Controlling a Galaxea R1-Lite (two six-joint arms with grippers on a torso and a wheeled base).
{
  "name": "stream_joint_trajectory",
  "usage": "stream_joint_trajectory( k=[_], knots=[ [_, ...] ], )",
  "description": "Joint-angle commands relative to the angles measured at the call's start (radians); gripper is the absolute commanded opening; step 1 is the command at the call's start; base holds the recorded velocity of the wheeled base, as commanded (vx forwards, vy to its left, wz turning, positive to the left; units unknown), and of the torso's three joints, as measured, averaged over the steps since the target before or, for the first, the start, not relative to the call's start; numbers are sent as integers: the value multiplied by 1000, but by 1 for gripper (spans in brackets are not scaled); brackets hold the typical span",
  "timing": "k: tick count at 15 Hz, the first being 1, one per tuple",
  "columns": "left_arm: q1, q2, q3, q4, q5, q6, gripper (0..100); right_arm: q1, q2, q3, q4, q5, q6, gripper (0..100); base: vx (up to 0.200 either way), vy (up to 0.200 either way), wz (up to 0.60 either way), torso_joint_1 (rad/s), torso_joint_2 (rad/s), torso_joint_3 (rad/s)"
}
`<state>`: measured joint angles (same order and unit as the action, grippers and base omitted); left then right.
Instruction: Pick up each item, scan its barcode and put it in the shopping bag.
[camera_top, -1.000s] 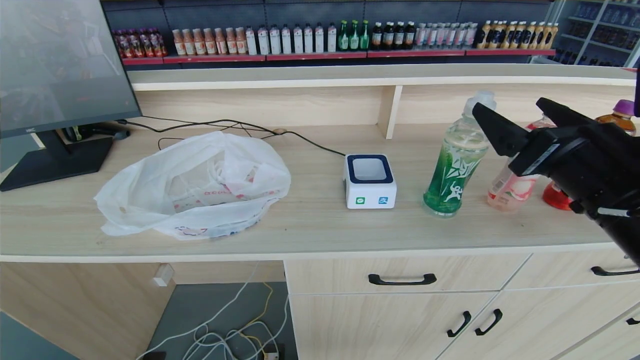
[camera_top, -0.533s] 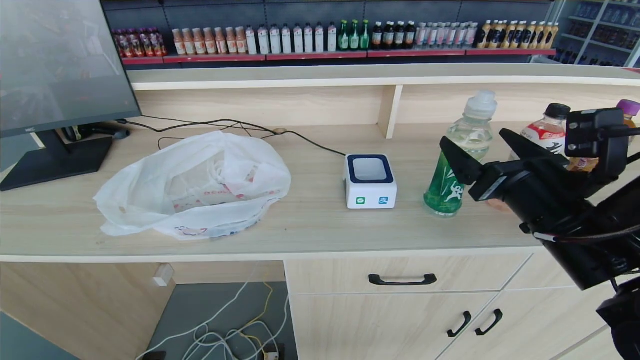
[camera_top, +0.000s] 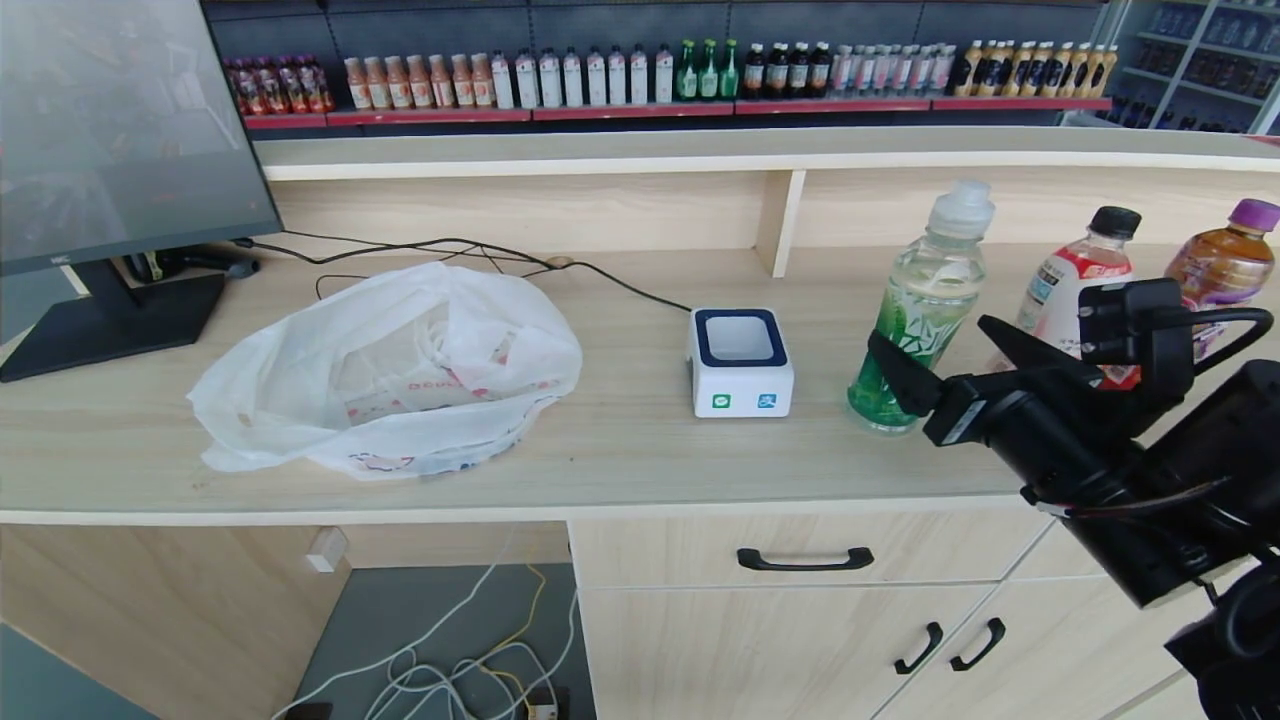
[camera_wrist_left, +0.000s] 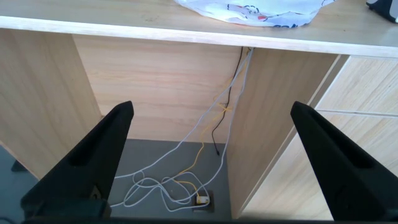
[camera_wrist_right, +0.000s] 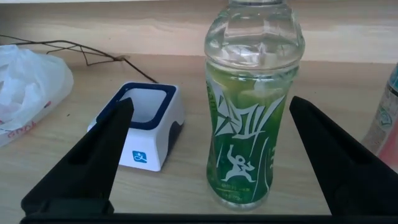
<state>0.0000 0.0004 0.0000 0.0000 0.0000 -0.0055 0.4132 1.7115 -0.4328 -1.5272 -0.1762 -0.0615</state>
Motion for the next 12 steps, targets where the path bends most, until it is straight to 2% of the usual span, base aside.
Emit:
stream_joint_trajectory(
  k=[1, 7, 12],
  knots=[
    [0, 0, 0, 0, 0, -1, 100, -4, 39, 5, -1, 0, 0, 100, 0, 0, 0, 0, 0, 0],
    [0, 0, 0, 0, 0, -1, 100, -30, 106, 11, -17, 0, -1, 100, 0, 0, 0, 0, 0, 0],
    [0, 0, 0, 0, 0, -1, 100, -56, 174, -84, -17, 0, -6, 100, 0, 0, 0, 0, 0, 0]
  ],
)
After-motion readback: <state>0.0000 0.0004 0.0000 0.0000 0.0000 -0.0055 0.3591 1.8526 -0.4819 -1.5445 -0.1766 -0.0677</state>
